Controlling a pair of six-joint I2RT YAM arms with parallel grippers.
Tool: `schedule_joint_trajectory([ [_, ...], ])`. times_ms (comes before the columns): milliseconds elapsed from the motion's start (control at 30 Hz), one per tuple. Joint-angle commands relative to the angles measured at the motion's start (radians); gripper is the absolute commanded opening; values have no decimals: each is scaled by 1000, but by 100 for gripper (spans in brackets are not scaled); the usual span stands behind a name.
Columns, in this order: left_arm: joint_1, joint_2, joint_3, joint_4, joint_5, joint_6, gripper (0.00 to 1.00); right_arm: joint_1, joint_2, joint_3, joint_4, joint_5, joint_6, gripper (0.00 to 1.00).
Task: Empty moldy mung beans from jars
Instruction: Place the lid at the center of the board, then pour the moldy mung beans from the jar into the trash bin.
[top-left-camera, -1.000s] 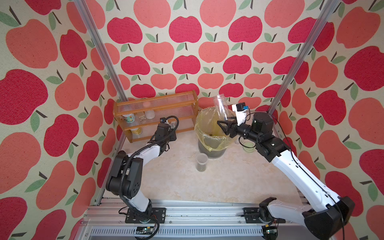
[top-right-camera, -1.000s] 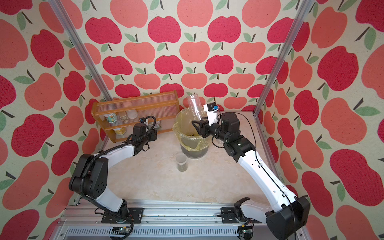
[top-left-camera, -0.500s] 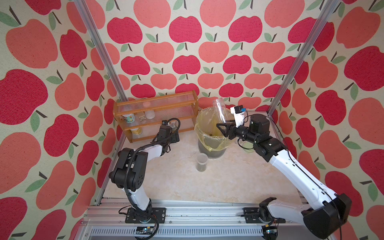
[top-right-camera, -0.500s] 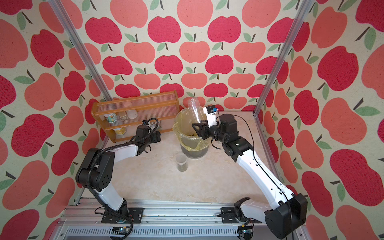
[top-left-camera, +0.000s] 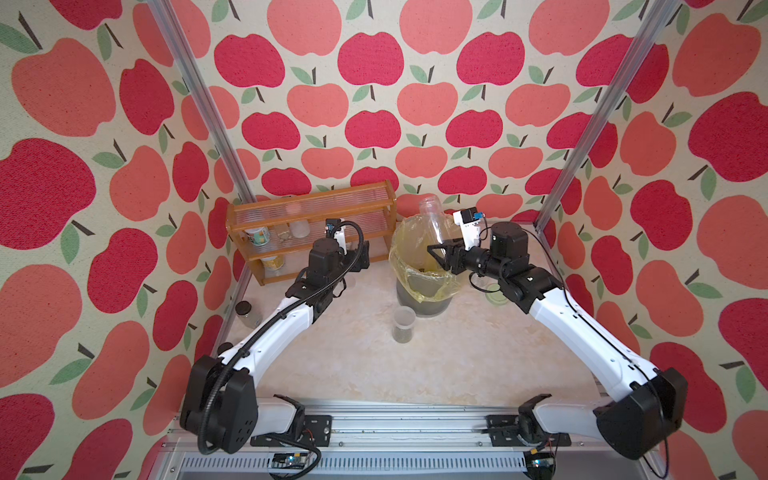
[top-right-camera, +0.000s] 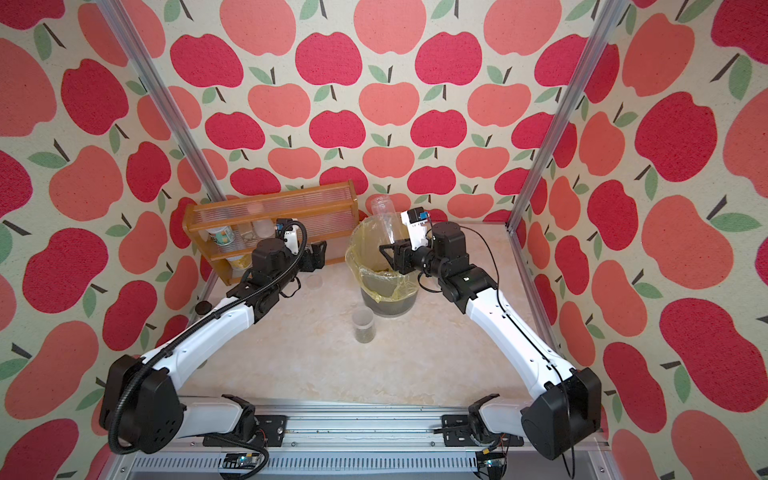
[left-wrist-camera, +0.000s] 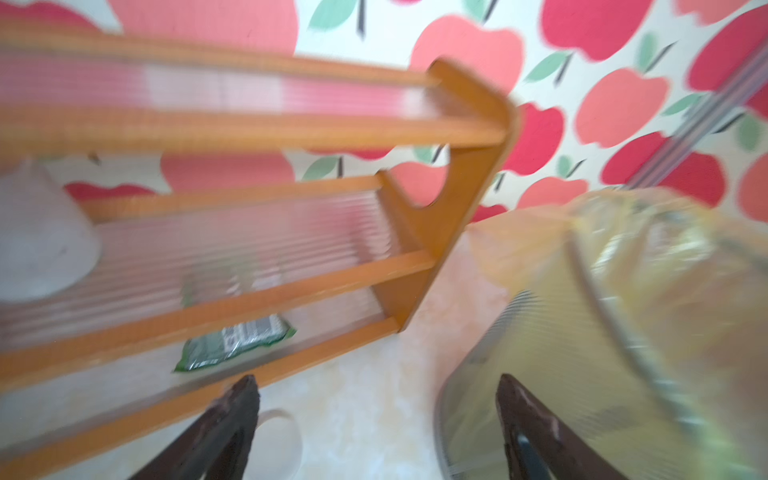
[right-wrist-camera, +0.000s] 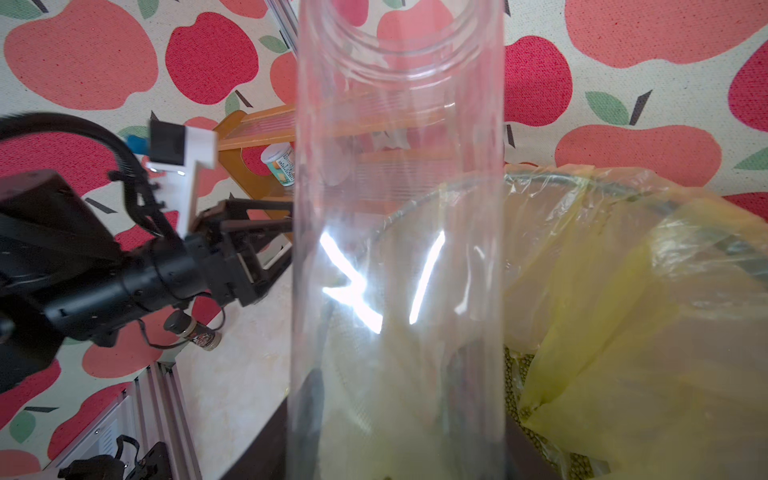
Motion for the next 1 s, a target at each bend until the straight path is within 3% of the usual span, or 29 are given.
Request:
schedule_joint_trajectory([
  [0,-7,-29,82,-93,140,25,94,-6,5,38,18,-27,17,38],
  [167,-13,-25,197,-123,363,-51,96,-6,16,41,31,-26,20,39],
  [400,-71,71,356,-191,466,-96,100,0,45,57,56,-43,12,38],
  [700,-81,246,556,-260,507,-279,100,58,37,60,97,8,-66,38],
  [967,-98,353,683,-322,503,-253,98,79,47,35,151,18,-73,38],
])
